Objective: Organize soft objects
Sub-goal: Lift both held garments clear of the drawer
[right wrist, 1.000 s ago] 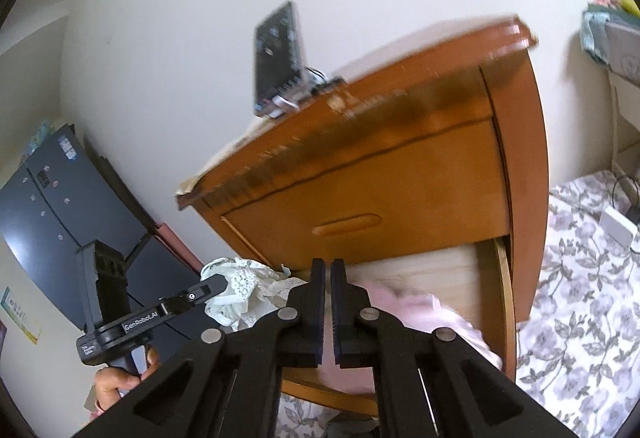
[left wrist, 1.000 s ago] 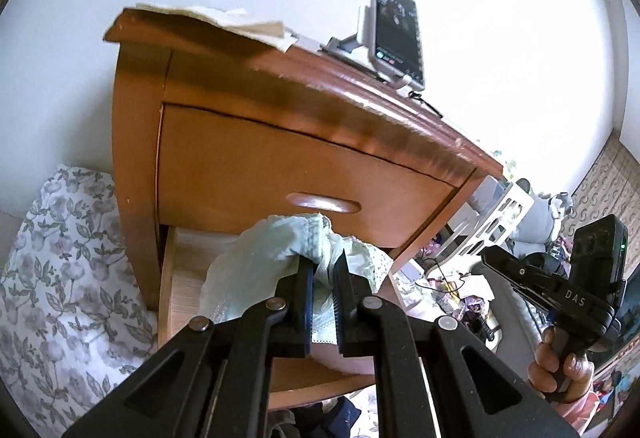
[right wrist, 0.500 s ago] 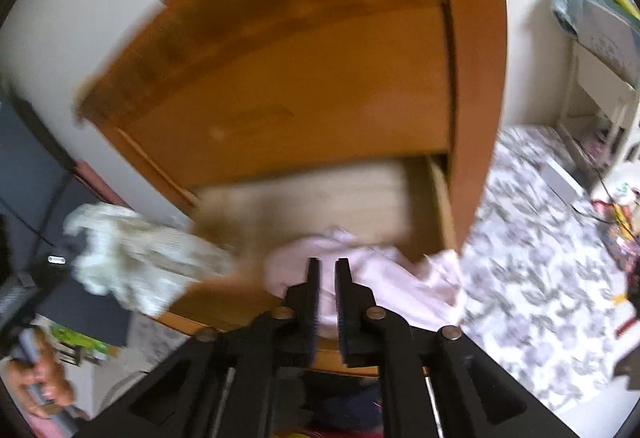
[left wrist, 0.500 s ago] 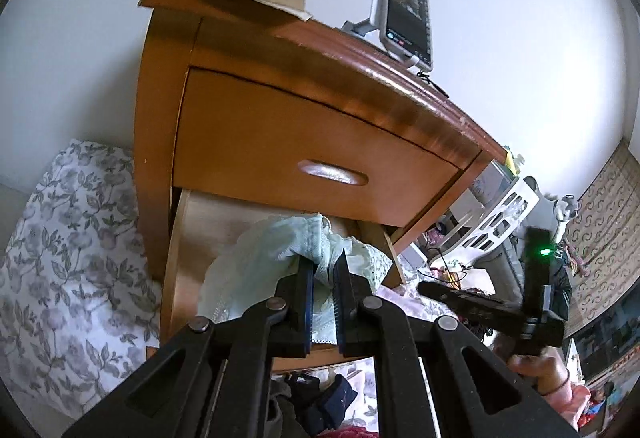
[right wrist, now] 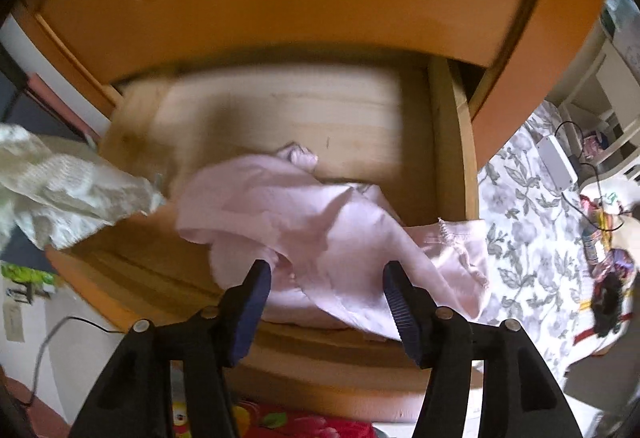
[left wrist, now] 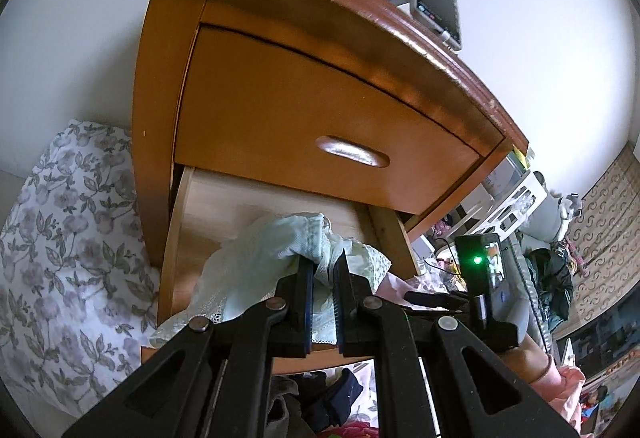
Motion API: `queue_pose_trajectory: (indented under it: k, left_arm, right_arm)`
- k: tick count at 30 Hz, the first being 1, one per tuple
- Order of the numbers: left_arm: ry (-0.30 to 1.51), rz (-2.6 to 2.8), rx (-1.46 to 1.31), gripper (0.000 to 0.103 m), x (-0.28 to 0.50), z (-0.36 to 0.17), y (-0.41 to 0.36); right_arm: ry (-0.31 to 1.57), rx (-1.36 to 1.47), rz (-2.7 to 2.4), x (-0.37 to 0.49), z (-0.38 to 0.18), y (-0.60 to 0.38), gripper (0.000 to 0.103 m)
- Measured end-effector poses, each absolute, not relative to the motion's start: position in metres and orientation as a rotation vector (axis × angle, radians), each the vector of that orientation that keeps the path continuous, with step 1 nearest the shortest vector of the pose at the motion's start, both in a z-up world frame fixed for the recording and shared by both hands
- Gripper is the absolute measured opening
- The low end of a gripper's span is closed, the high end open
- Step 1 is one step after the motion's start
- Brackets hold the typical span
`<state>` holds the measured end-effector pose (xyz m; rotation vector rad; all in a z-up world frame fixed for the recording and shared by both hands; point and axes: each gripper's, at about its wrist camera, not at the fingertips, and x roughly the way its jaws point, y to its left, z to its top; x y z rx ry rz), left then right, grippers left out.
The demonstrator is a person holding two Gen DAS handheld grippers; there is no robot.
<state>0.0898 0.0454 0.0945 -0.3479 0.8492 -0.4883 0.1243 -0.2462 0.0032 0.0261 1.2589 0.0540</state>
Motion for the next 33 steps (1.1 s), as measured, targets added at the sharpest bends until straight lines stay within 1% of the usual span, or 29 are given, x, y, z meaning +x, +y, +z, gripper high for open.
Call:
queue_pose_trajectory:
  k: [2,4,5,7,9,18,28,33]
  left_arm:
    - [0.857,-0.49,-0.35,0.008,0.092,0.09,0.045]
    - [0.864,-0.489,-0.352,0.008,0.095,0.088,0.046]
    - [0.867,-0.488,-0.354,0.008,0.096,0.086,0.046]
    - [0.872,-0.489,-0.356,0.008,0.098,0.084,0.045]
    - [0.877,-0.489,-0.359,0.008,0.099,0.082,0.045]
    - [0.888,-0.486,-0.371,0.008,0.099,0.076,0.046]
    - [0.88,-0.489,-0.378,0.008,0.093,0.08,0.046]
    - [0.866,-0.493,-0.381,0.008,0.085,0.087,0.047]
  right_arm:
    - [1.26,0.001,0.029,0.127,0.0,-0.245,0.06]
    - [1.255,0.003,0.022,0.129,-0.003,-0.247,0.036]
    - [1.255,0.014,0.022,0.129,-0.004,-0.248,0.032]
    - [1.252,0.006,0.02,0.13,-0.005,-0.25,0.018]
    - [1.241,0.006,0.02,0.129,-0.004,-0.25,0.013]
    - [1.085,0.069,0.014,0.108,0.028,-0.262,0.009]
    - [0.875,0.079,0.016,0.076,0.088,-0.26,0.007]
    - [0.8,0.064,0.032,0.063,0.117,-0.253,0.007]
